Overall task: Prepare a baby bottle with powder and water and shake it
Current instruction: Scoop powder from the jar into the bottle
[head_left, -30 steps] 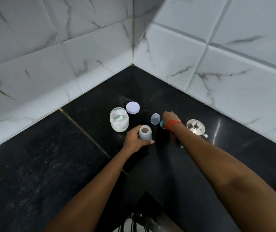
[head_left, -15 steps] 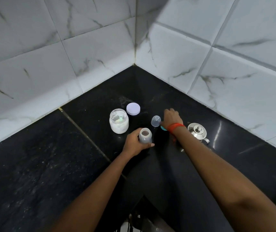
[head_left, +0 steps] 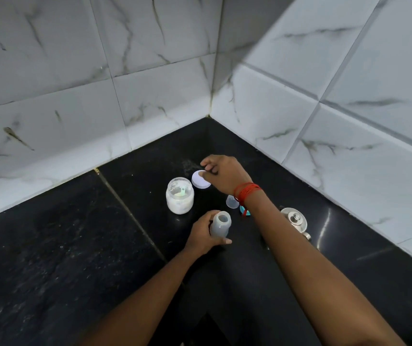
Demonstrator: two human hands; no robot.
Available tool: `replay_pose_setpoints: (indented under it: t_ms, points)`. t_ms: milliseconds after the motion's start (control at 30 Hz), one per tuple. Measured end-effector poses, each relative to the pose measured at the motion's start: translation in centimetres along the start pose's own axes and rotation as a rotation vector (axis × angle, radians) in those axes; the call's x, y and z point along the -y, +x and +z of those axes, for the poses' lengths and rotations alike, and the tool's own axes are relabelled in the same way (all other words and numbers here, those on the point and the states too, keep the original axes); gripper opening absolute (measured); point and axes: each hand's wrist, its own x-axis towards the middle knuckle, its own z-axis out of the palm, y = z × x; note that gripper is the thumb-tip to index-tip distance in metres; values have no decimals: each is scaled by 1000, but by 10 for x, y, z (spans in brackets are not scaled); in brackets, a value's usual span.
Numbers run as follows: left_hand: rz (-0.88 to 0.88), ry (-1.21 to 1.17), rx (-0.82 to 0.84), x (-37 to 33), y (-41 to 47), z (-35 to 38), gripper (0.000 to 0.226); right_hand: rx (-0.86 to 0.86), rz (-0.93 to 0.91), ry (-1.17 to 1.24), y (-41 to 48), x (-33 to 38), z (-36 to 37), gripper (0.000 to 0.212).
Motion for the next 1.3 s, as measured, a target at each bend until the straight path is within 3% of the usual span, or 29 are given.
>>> replay_pose_setpoints:
  t_ms: [67, 200, 300, 400, 467, 533, 600, 667, 933, 1133, 1300]
  points:
    - [-3, 38, -40, 9, -10, -16, 86, 12, -7, 0, 2, 0, 5, 26]
    - [-44, 43, -353, 29, -35, -69, 62, 63, -14, 7, 13, 5, 15, 23]
    - [-98, 45, -455, 27, -25, -102, 86, 104, -9, -8, 22, 9, 24, 22]
    - [-131, 43, -339, 14, 8, -119, 136, 141, 4, -43, 25, 11, 35, 24]
    - [-150, 48, -247, 6, 28, -122, 149, 164, 25, -75, 24, 10, 41, 25]
    - [-153, 66, -185, -4, 37, -122, 135, 187, 36, -128, 23, 7, 46, 26]
    - [-108, 119, -185, -13, 37, -119, 104, 239, 10, -203, 19, 4, 51, 30]
    - [-40, 160, -211, -19, 36, -118, 94, 296, -57, -310, 16, 2, 55, 34]
    - [223, 444, -171, -42, 21, -129, 99, 288, -476, -993, -8, 14, 52, 31]
    - [286, 543, -65, -50, 11, -131, 99, 440, -457, -1131, -21, 24, 45, 27]
    - [309, 549, -51, -55, 9, -129, 98, 442, -420, -1098, -26, 21, 46, 25]
